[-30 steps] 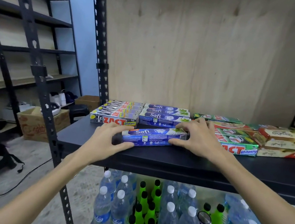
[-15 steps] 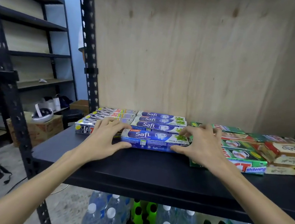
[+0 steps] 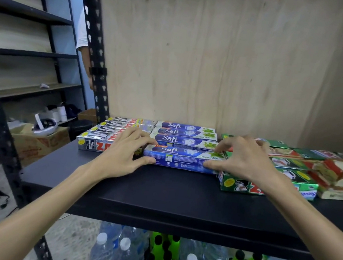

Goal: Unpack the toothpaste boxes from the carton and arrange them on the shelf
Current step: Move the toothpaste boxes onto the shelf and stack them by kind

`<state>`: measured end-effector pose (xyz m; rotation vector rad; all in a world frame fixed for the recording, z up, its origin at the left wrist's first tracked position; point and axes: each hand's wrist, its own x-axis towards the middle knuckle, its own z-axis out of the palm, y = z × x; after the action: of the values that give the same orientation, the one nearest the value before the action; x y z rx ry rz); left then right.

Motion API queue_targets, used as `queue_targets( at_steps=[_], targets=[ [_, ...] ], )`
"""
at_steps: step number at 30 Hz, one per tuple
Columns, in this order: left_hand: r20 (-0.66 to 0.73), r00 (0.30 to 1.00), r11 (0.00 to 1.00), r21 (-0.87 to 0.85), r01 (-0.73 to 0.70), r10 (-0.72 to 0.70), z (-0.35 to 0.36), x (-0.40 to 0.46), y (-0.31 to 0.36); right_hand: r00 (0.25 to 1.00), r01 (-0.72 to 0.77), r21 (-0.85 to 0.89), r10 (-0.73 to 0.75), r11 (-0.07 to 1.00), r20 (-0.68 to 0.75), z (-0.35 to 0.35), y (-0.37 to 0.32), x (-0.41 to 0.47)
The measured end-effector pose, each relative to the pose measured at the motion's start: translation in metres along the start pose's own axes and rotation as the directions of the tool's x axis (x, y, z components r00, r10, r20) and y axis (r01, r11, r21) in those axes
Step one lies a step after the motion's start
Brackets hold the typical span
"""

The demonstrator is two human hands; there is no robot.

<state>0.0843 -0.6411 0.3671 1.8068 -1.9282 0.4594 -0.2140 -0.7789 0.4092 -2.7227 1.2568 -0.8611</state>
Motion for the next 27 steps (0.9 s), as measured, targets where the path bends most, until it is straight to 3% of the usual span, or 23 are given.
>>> queue_targets(
  at_steps=[9,14,19,27],
  targets=[
    [0.013,0.999,0.999,0.041,0.036,-0.036,0.003,0.003,0.000,0.999,0.017,0.126,-0.020,0.992,0.026,0.010,0.001,0.016],
    [0.007,0.992,0.992,-0.023,0.127,-0.127,0.000,0.007,0.000,0.997,0.014,0.116,-0.022,0.993,0.068,0.010,0.003,0.020],
    [0.018,0.990,0.986,0.096,0.135,-0.137,0.001,0.012,-0.004,0.996,-0.006,0.102,-0.004,0.995,0.093,0.009,0.002,0.023],
    [0.033,0.979,0.977,0.080,0.199,-0.202,0.007,0.019,0.002,0.977,-0.014,0.087,-0.005,0.996,0.214,0.006,0.005,0.024]
  ],
)
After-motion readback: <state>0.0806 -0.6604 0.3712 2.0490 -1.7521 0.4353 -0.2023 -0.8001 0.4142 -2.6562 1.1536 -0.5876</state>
